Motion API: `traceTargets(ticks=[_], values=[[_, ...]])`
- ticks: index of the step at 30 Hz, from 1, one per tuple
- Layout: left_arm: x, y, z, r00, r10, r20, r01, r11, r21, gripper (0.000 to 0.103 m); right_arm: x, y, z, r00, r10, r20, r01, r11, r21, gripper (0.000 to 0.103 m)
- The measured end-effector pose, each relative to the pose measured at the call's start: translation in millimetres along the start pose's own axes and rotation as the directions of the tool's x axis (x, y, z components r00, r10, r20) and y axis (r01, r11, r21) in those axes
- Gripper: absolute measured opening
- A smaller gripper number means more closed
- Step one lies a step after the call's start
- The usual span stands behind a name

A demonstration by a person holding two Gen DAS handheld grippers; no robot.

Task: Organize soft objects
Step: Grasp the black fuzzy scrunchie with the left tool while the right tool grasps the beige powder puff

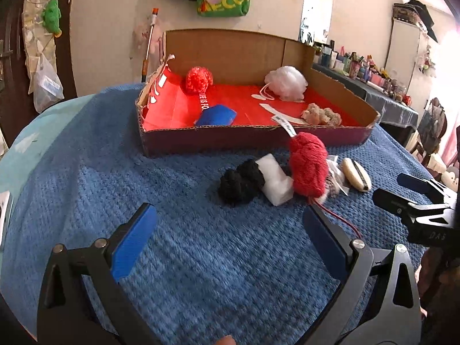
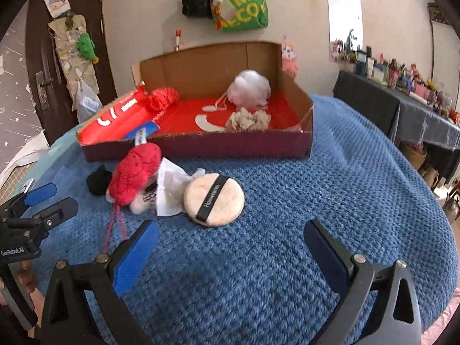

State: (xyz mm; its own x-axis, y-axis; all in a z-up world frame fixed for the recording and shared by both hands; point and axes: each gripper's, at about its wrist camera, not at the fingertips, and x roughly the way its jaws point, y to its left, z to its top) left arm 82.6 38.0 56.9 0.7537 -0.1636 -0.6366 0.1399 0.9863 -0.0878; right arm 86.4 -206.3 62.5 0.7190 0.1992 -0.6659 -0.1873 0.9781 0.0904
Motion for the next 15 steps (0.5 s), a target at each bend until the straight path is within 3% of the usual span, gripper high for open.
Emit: traceTargets(ticks=[10, 15], values=[[34.6, 13.8, 22.3, 0.994, -0.014, -0.108, 0.017, 0.999, 0.034, 0.103, 31.4, -6.5, 22.5, 0.993, 0.046, -0.105, -0.045, 0.999, 0.011, 0.103], [48.6, 11.5, 27.5, 0.989, -0.024, -0.149, 0.036, 0.996, 0.083, 0.103, 42.6, -4.2, 27.1, 0.988, 0.063, -0.14, -0.064, 0.998, -0.006, 0.094]])
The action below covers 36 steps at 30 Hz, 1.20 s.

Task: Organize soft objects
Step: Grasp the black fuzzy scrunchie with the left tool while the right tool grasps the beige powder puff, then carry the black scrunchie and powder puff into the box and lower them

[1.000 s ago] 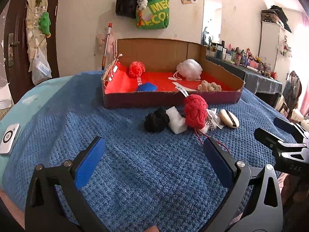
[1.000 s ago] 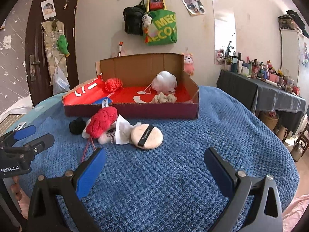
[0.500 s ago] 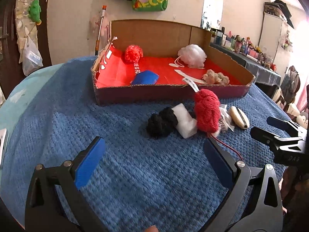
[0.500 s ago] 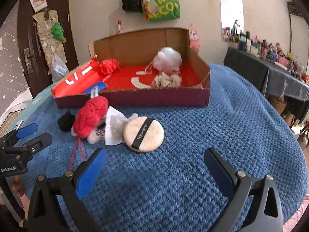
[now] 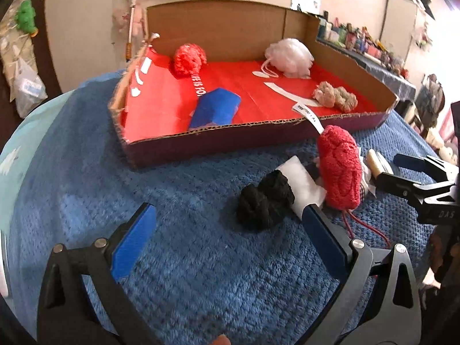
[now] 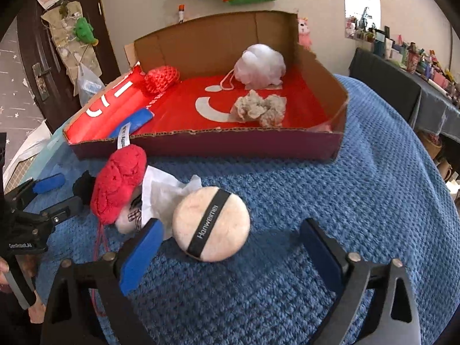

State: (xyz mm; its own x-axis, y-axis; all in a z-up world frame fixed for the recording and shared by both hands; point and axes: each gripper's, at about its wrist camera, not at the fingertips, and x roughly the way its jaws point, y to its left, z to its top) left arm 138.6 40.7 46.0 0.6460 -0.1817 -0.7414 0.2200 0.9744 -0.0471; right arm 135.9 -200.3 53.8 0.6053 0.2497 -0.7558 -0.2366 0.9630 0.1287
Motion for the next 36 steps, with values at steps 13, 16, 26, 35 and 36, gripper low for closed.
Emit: traceTargets(ticks=[13, 16, 26, 35, 36], values=[[10.8, -3.6, 7.0, 0.99, -0.136, -0.027, 0.136, 0.991, 0.002, 0.033, 0.7, -0.4, -0.6, 0.998, 0.061, 0.006, -0.06, 0.998, -0.018, 0.056], [6.8, -3.6, 5.7, 0.991, -0.136, -0.008, 0.136, 0.991, 0.006, 0.032, -2.7, -0.3, -1.4, 0.997, 0.079, 0.015, -0.079, 0.997, -0.018, 0.055], [-11.6, -4.2, 7.1, 0.986, -0.165, 0.035, 0.165, 0.986, -0.005, 0.032, -29.1, 2.6, 9.5, 0.993, 0.084, 0.08, -0.081, 0.996, -0.039, 0.055], [-32.1, -6.6, 15.1, 0.978, -0.193, 0.08, 0.193, 0.981, 0.008, 0.032, -31.5, 6.5, 15.4, 0.991, 0.096, 0.091, -0.092, 0.995, -0.049, 0.055], [-34.7, -7.2, 17.3, 0.976, -0.199, 0.087, 0.199, 0.98, 0.013, 0.031, -33.3, 7.4, 18.4, 0.99, 0.099, 0.099, -0.094, 0.994, -0.055, 0.055]])
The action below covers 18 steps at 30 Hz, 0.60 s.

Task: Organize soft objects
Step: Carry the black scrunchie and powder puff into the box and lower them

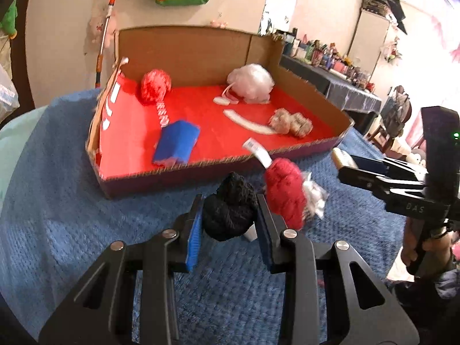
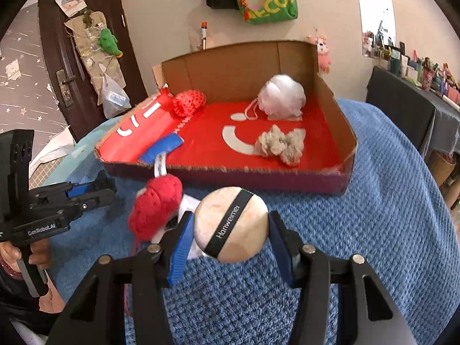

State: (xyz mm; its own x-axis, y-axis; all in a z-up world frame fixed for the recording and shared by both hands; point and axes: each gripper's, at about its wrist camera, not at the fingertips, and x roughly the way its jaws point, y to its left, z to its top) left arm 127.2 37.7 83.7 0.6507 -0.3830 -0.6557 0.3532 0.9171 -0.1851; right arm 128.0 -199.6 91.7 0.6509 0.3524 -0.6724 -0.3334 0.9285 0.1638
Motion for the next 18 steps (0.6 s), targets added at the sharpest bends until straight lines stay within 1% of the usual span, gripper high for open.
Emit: traceTargets(ticks=[4, 7, 9, 11, 14, 16, 18], values=[[-2.2, -6.9, 16.6, 1.0, -0.014, 0.025, 0.013, 0.999, 0.034, 0.032, -2.5, 4.3, 18.0, 1.0, 0.009, 0.03, -0.008, 0.999, -0.034, 0.055], [4.3, -10.3, 34.3, 0.999, -0.039, 0.033, 0.036, 0.997, 0.064, 0.032, 1.6, 8.0, 35.5, 0.999, 0.023, 0.046, -0.02, 0.997, -0.071, 0.055], [13.2, -12.3, 44.6, 0.998, -0.051, 0.024, 0.049, 0.995, 0.089, 0.032, 8.7, 10.4, 47.1, 0.998, 0.03, 0.049, -0.024, 0.994, -0.105, 0.055], [26.2, -11.3, 57.1, 0.999, -0.048, 0.0, 0.048, 0.992, 0.113, 0.032, 18.7, 12.5, 57.0, 0.998, 0.042, 0.041, -0.036, 0.989, -0.142, 0.055], [43.1, -7.9, 71.8, 0.999, -0.042, -0.028, 0.045, 0.99, 0.134, 0.032, 41.2, 13.8, 69.4, 0.999, 0.048, 0.002, -0.046, 0.979, -0.197, 0.055], [55.0, -5.5, 79.4, 0.999, -0.025, -0.047, 0.031, 0.989, 0.144, 0.032, 53.7, 12.0, 74.4, 0.999, 0.049, -0.02, -0.052, 0.975, -0.214, 0.055], [66.2, -4.7, 84.6, 0.998, -0.022, -0.067, 0.032, 0.987, 0.157, 0.032, 66.6, 8.6, 79.7, 0.997, 0.052, -0.051, -0.062, 0.974, -0.218, 0.055]])
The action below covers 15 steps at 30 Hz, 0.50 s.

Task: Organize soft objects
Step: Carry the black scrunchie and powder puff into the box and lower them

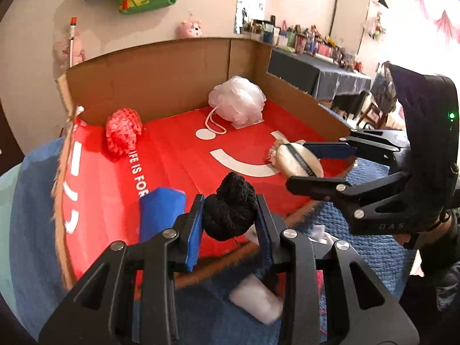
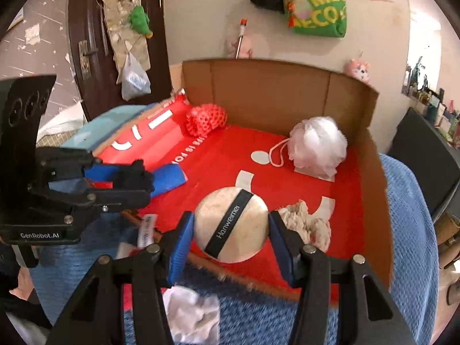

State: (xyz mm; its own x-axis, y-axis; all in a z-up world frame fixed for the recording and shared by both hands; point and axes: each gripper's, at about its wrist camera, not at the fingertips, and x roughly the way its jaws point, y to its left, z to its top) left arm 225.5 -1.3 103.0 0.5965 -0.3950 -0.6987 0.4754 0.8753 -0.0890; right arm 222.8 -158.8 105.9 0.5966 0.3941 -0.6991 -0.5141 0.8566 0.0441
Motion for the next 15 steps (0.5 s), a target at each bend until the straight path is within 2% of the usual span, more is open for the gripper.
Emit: traceTargets(ticks=[9, 15], values=[[43.9, 4.8, 4.9, 0.994, -0.006, -0.106, 0.01, 0.999, 0.034, 0.032, 40.2, -4.4, 7.9, 0.995, 0.027, -0.099, -0.035, 0.996, -0.081, 0.055], [58.5, 6.7, 3.5, 0.988, -0.004, -0.157, 0.014, 0.998, 0.057, 0.032, 56.1, -2.8, 8.2, 0.99, 0.014, -0.137, -0.031, 0.992, -0.121, 0.055]])
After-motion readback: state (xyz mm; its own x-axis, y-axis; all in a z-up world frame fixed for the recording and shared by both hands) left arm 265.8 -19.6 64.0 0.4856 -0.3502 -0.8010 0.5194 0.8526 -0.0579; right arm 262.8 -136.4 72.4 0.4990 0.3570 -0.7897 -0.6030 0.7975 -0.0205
